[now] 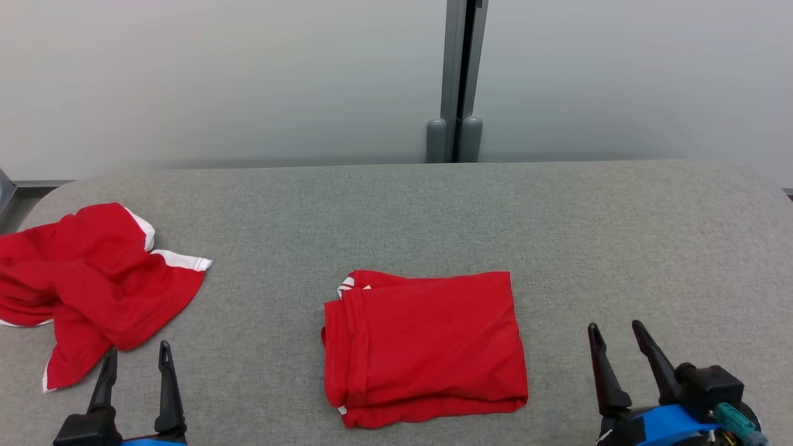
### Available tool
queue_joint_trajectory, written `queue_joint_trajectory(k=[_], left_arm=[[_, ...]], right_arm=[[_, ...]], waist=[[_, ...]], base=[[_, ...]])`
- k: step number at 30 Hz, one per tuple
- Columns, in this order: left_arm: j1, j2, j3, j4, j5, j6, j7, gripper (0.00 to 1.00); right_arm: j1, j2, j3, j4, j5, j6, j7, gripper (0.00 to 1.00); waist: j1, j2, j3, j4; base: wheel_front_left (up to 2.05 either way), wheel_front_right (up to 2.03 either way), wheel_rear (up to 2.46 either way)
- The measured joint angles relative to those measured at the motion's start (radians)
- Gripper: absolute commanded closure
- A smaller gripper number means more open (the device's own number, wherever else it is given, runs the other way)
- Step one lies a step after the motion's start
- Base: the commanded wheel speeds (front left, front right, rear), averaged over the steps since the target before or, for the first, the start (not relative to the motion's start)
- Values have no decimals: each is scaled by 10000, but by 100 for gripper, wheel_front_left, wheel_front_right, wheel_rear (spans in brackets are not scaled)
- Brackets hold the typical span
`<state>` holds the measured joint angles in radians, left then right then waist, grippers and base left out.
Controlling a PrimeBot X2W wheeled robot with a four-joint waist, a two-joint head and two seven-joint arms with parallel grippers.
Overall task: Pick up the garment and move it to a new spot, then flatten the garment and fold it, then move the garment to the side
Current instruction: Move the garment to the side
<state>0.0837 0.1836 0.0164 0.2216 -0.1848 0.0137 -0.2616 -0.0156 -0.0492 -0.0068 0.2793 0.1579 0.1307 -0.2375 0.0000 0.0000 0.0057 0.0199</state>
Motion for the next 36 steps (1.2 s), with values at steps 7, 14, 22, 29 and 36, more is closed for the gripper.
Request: queue_joint_trajectory(k=[7,14,22,29,36], left_arm=[[-163,-59,-12,19,4,-52,-2,0],[-614,-173,-25,15,0,-150,0,0],[-835,-305,2,10,46,-232,0,0],[-896,-412,92,-13,104,-293,0,0],[-1110,-560,111,-27,203,-378,0,0]], right_arm=[[-1268,2,769,113,-79,0,188,0],[-3493,4,1246,1315,-395,0,1087,0],[-4155,10,1386,3338,-416,0,1835,0],[-3838,4,1919,4420,-17,0,1939,0],[-3634,2,2408,4849,560,0,1870,0]], waist=[[0,0,196,31],[1,0,596,231],[1,1,1006,518],[1,1,1305,470],[0,0,1509,451]], base=[[0,0,0],[0,0,0],[0,0,0],[0,0,0],[0,0,0]])
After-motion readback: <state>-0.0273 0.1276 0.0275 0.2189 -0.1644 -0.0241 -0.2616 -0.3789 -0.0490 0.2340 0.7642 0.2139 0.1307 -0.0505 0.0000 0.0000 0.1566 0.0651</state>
